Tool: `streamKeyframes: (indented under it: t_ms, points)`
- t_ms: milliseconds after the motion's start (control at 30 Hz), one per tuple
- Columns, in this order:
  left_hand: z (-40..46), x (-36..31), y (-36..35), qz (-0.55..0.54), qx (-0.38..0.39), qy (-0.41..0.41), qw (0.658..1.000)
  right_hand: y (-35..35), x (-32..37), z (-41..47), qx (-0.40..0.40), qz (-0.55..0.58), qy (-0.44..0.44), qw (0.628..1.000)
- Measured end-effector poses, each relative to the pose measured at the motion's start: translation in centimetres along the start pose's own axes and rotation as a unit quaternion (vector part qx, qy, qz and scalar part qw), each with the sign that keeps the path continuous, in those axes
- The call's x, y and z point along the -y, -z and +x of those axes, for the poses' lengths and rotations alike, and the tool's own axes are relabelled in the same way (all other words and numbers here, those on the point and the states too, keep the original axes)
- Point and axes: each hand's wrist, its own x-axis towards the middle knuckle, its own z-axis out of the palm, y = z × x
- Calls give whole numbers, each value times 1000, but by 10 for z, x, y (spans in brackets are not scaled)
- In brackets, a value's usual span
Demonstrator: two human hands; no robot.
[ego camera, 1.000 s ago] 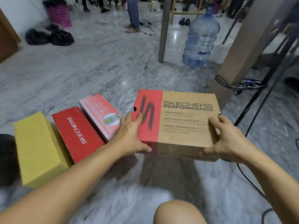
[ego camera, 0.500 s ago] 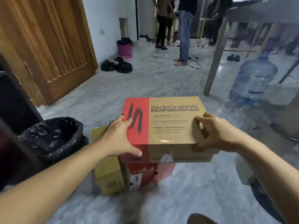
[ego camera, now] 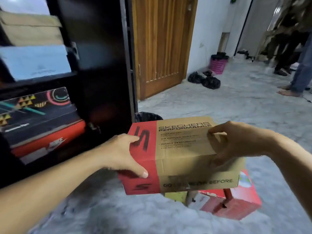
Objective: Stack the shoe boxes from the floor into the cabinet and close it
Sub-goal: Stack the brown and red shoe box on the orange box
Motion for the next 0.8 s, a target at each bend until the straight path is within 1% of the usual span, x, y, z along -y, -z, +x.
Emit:
streamKeyframes:
  t_ms: [133,233,333,600,800]
  points:
    - [-47,39,11,-32,-17,69,997,0,43,9,30,-11,79,996]
    - [-78,61,27,-36,-39,115,992,-2,71,17,58,27,129,990]
    - [-111,78,50,-32,-67,158,985,-3,105,24,67,56,183,979]
    - [-199,117,127,-53,-147,265,951,6,214,45,44,113,308,944]
    - [-236,134,201,-67,-236,303,921,56,306,64,13,166,392,905]
